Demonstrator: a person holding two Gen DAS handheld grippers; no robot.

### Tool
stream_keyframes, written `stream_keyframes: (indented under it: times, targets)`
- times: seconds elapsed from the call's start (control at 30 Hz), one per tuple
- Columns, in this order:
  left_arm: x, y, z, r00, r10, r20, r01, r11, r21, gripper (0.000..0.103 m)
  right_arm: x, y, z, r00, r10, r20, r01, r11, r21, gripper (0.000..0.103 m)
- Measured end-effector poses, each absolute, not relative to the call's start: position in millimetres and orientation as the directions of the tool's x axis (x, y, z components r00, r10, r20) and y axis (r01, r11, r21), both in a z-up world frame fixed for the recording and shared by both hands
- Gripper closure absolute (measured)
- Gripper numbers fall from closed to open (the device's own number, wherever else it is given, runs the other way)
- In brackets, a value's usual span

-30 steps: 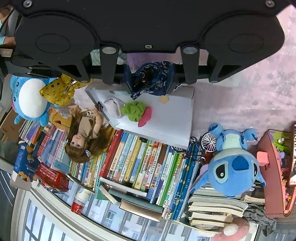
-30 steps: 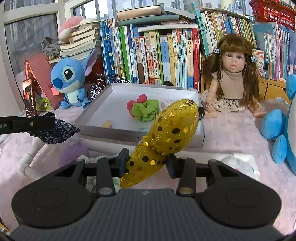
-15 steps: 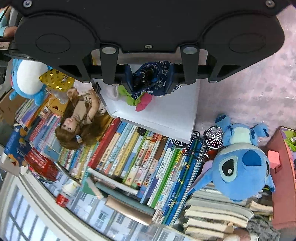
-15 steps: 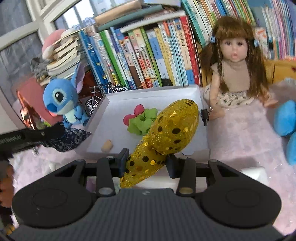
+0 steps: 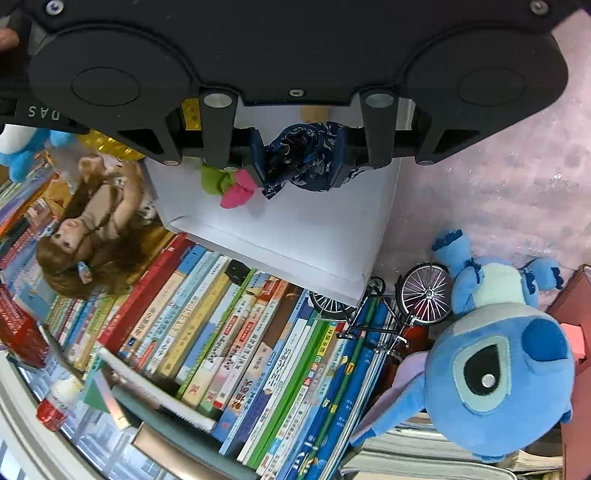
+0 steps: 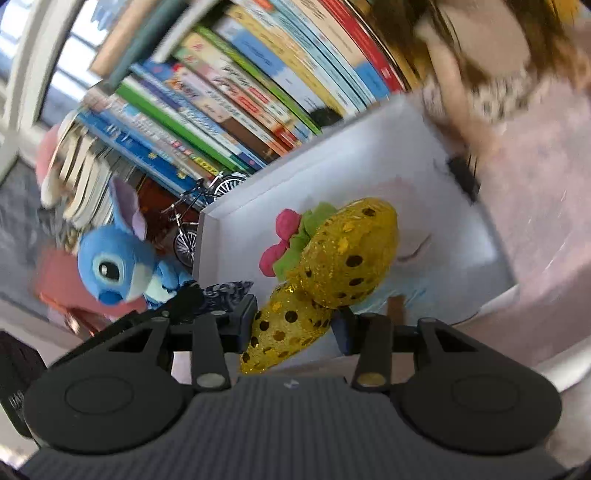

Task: Organize soft objects
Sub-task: 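Carry the pouch with the left gripper while the right gripper carries the bow to the white box, then open both grippers to drop the pouch and bow into the white box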

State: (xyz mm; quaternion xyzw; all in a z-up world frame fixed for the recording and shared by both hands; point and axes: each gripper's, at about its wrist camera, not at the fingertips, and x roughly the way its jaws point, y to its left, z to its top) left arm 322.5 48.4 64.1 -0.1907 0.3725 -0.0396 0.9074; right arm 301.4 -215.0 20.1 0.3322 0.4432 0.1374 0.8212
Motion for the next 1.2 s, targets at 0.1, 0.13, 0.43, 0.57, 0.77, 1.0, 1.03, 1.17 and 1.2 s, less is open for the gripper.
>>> stream_keyframes:
  times: [0.1,0.13,0.43,0.57,0.77,1.0,1.03,1.17,1.2]
  targets:
    - [329,47,57,0.716,-0.212,-0.665,-0.072,0.925,-0.373,0.069,308,-212,7,0.571,0.537,-0.620,0.099,0.705,0.702,0.055]
    - [331,45,54,0.712,-0.210,-0.669,-0.070,0.928,-0.366,0.069,309,-211,6,0.575,0.536,-0.619,0.102,0.703,0.704,0.056]
    - [341,32,47,0.721,-0.217,-0.658,-0.027,0.940,-0.339,0.069,324,-204,-2,0.580,0.497,-0.646,0.109,0.738,0.666,0.056]
    - [342,28,45,0.723,-0.212,-0.657,-0.016,0.946,-0.323,0.067,326,-206,-4,0.588,0.485,-0.647,0.122,0.738,0.664,0.053]
    - [334,30,51,0.745,-0.195,-0.638,-0.027,0.947,-0.320,0.059,318,-208,4,0.597,0.517,-0.613,0.083,0.721,0.688,0.014]
    - [317,37,68,0.774,-0.197,-0.601,-0.005,0.948,-0.318,0.040,303,-210,19,0.609,0.536,-0.585,0.046,0.712,0.701,0.000]
    - [314,38,70,0.775,-0.201,-0.599,-0.002,0.947,-0.320,0.039,300,-211,20,0.606,0.544,-0.580,0.042,0.707,0.706,0.000]
    - [297,42,77,0.781,-0.224,-0.584,0.016,0.941,-0.339,0.031,286,-213,22,0.603,0.560,-0.568,0.012,0.705,0.709,0.000]
    - [293,42,79,0.783,-0.231,-0.578,0.024,0.939,-0.344,0.029,282,-213,24,0.604,0.559,-0.568,0.001,0.712,0.702,0.000]
